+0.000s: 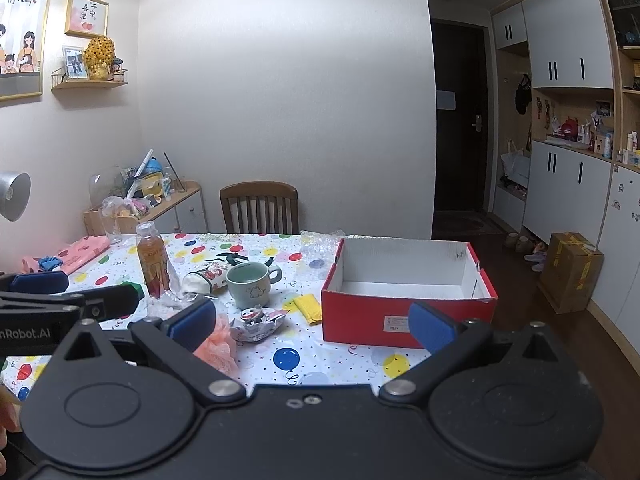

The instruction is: Organize soft objects

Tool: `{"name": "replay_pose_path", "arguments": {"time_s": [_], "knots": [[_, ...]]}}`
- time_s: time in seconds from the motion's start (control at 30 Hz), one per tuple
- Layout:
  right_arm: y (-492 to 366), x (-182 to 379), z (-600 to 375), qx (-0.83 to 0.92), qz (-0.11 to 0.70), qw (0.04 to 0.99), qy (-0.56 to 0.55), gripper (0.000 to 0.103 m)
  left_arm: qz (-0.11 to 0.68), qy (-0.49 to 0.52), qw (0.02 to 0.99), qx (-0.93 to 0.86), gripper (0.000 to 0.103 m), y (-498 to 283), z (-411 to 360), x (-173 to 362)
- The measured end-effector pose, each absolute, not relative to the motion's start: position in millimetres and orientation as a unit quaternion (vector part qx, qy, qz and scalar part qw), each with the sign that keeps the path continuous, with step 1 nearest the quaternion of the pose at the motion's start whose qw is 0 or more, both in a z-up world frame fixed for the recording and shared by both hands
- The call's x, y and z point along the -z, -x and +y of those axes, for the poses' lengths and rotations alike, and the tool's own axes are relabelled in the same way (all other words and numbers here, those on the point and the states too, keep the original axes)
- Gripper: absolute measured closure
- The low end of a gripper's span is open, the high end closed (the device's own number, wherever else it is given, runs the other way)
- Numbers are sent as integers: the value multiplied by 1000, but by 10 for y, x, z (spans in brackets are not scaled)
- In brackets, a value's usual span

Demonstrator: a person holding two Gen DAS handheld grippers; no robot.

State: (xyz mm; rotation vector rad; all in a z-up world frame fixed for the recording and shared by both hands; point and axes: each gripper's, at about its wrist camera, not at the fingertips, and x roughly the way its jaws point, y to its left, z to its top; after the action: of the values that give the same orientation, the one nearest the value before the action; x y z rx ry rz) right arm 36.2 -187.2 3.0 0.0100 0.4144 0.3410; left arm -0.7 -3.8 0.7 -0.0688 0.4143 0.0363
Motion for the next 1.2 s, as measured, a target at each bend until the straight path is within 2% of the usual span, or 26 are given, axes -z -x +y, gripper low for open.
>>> {"name": "replay_pose_path", "arguments": {"time_s": [1.2], "knots": [[-319,-60,-1889,-199,195,960,-1,0,200,64,977,-31,0,131,16,-52]]}}
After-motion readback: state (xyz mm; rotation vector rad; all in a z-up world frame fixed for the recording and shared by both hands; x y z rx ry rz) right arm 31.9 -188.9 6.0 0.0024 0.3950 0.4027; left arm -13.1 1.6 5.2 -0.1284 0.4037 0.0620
